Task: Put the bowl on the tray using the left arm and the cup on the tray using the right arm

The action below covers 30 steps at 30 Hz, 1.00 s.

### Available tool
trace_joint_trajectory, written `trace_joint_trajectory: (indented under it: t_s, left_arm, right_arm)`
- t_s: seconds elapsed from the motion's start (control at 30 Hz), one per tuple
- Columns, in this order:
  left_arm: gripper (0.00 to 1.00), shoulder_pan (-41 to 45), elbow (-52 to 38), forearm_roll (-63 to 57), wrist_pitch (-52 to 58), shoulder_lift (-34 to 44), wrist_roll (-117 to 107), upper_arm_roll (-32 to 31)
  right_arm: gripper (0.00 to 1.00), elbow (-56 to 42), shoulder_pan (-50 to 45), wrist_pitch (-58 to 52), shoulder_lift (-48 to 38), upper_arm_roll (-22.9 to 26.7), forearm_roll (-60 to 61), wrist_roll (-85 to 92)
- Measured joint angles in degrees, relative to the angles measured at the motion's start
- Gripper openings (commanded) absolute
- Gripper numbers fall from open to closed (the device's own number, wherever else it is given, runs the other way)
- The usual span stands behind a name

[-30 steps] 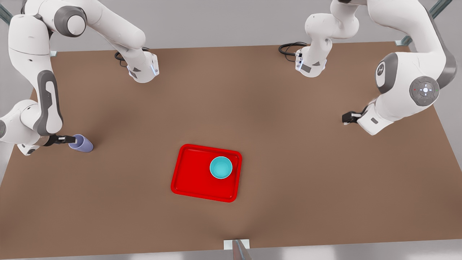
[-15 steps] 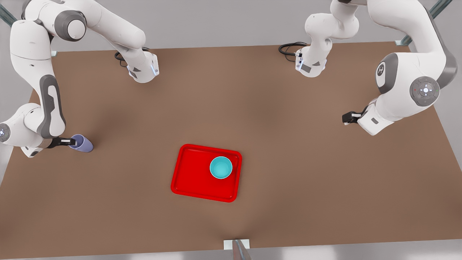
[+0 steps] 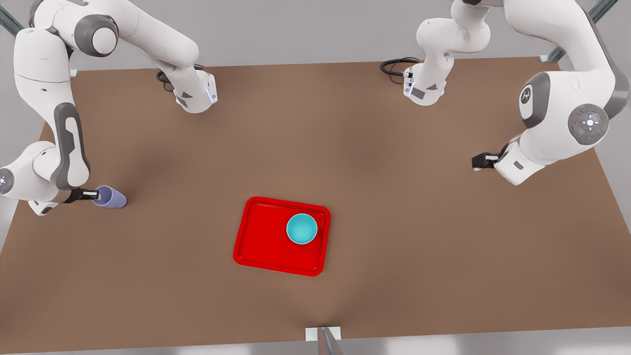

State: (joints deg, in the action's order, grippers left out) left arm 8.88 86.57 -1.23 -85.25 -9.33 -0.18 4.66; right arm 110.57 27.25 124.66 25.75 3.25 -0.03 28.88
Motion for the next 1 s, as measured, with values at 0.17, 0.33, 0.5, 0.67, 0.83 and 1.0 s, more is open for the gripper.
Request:
trace_joint_trajectory:
  t_s: [0.17, 0.33, 0.5, 0.67, 0.83, 1.0]
  left_arm:
    - [1.00, 0.1, 0.0, 0.8, 0.1, -0.1, -0.1, -0.1]
    - [1.00, 0.1, 0.0, 1.1, 0.0, -0.1, 0.0, 0.0]
    - [1.00, 0.1, -0.7, 1.1, 0.0, -0.2, 0.1, 0.0]
    - [1.00, 0.1, -0.7, 1.0, 0.1, -0.2, 0.0, 0.0]
    - [1.00, 0.1, -0.7, 1.0, 0.1, -0.2, 0.0, 0.0]
    - [1.00, 0.1, -0.7, 1.0, 0.0, -0.3, 0.1, 0.0]
  right_arm:
    - [0.21, -1.4, -1.8, -0.2, -0.4, -0.1, 0.0, -0.1]
    - [0.21, -3.2, -7.3, 0.2, -0.3, 0.0, 0.2, -0.4]
    - [0.21, -3.7, -15.1, 4.2, -0.4, -0.3, 2.7, -0.4]
    - [0.21, -5.5, -21.5, 5.0, 0.5, -0.4, 5.1, -3.7]
    - [0.21, -10.6, -26.6, 2.5, 1.4, -2.6, 5.1, -10.0]
    - [0.21, -17.2, -33.1, -4.2, 2.3, -3.5, 4.7, -21.4]
